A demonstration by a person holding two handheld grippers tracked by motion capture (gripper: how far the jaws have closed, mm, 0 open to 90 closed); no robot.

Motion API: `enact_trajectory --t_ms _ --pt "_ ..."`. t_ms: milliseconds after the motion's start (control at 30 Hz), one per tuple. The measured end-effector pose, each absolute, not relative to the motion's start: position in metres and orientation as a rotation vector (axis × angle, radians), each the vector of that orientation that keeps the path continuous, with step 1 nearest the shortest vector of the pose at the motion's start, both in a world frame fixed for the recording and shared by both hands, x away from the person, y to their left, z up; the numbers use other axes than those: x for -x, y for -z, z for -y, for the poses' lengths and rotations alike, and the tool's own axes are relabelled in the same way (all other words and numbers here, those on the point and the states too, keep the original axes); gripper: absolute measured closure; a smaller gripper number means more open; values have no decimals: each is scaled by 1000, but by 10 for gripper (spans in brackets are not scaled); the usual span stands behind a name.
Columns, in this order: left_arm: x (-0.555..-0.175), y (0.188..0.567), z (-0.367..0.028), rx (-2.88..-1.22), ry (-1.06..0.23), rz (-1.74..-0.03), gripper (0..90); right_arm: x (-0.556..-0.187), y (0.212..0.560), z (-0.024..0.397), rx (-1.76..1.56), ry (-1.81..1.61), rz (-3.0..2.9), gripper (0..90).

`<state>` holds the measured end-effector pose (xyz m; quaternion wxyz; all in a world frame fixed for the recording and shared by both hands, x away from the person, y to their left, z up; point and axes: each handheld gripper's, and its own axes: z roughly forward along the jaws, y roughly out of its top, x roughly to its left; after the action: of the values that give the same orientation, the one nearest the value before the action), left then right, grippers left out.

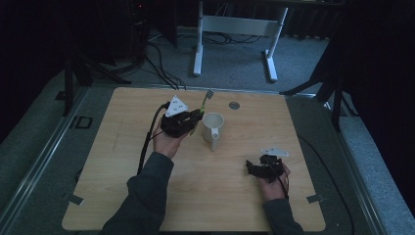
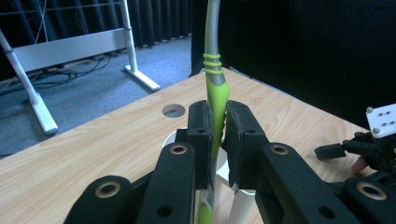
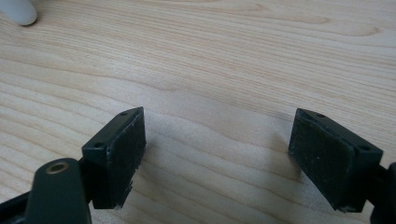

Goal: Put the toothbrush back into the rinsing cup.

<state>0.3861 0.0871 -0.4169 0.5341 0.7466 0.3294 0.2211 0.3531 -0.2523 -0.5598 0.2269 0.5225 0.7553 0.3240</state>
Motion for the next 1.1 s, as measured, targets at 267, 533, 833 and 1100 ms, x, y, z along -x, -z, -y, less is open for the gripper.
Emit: enact_trajectory --t_ms 267,533,833,1100 --pt "-387 418 -84 -1758 -523 -766 809 -353 560 252 -1439 -893 -2082 184" --pt "-389 421 -82 -1745 -508 -757 808 -353 560 252 -1439 -893 -2082 184" --pt "-390 422 -79 -1725 -506 -744 807 -353 560 252 -1439 -893 -2082 184" --pt "-392 423 -78 -1711 -491 -746 806 -353 560 252 -1439 -893 -2082 184"
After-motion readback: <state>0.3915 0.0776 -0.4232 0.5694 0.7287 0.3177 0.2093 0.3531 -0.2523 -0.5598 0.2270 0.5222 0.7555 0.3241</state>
